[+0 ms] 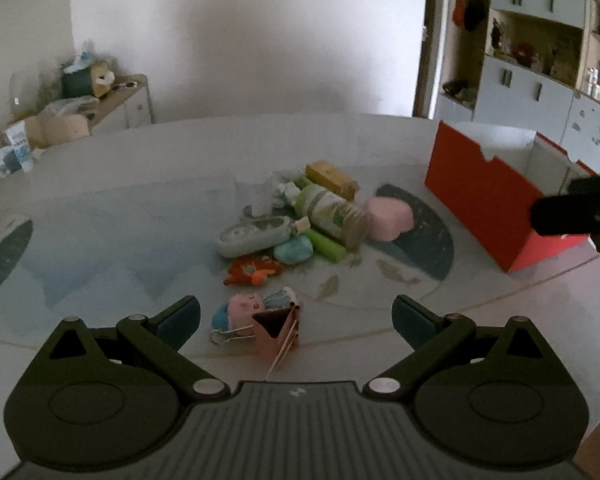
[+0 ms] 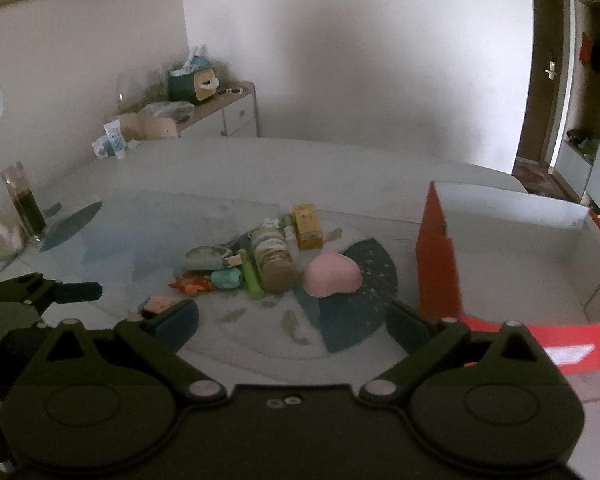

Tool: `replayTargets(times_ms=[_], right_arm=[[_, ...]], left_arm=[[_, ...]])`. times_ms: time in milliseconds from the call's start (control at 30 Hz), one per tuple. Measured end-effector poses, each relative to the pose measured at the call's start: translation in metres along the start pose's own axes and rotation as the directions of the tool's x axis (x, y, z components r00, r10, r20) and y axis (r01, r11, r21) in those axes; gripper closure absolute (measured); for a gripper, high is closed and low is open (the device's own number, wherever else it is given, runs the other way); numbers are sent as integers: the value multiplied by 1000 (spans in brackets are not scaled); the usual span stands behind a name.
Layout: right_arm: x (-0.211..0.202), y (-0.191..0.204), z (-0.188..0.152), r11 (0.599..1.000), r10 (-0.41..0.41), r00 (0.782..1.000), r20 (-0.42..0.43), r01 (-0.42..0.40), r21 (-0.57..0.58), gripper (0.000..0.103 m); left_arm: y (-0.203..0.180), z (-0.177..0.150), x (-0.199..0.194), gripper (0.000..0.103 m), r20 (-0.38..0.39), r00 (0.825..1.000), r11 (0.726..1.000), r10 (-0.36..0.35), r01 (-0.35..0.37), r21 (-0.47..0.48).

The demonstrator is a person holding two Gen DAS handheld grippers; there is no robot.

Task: Organize rigid objects
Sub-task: 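Move the right tool toward the green-lidded jar on the table, then close the right gripper on the green-lidded jar and lift it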

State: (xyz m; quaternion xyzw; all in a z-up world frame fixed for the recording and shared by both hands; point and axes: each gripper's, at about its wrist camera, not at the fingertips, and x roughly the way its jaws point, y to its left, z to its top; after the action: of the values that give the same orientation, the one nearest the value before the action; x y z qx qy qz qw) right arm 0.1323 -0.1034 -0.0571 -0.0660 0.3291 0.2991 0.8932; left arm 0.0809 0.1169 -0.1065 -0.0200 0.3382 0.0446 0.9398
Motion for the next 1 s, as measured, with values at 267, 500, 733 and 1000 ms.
replayTargets(times_ms=[267, 500, 733, 1000], right_arm=[[60, 7, 17, 999, -4, 998, -56, 1, -45, 11], [106, 15, 30, 996, -2, 994, -107, -8, -92, 20], [143, 25, 40, 990, -17, 990, -140, -3, -140, 29], [175, 33, 46, 989, -25, 981, -192, -4, -150, 40]], left_arm=[[7, -3, 21, 3, -4, 999, 998, -54, 54, 39], [6, -6, 37, 13, -26, 996, 991, -81, 83, 104], [12, -9, 46, 32, -37, 995, 986, -90, 94, 137], [14, -13, 52, 49, -38, 993, 975, -116, 121, 186]])
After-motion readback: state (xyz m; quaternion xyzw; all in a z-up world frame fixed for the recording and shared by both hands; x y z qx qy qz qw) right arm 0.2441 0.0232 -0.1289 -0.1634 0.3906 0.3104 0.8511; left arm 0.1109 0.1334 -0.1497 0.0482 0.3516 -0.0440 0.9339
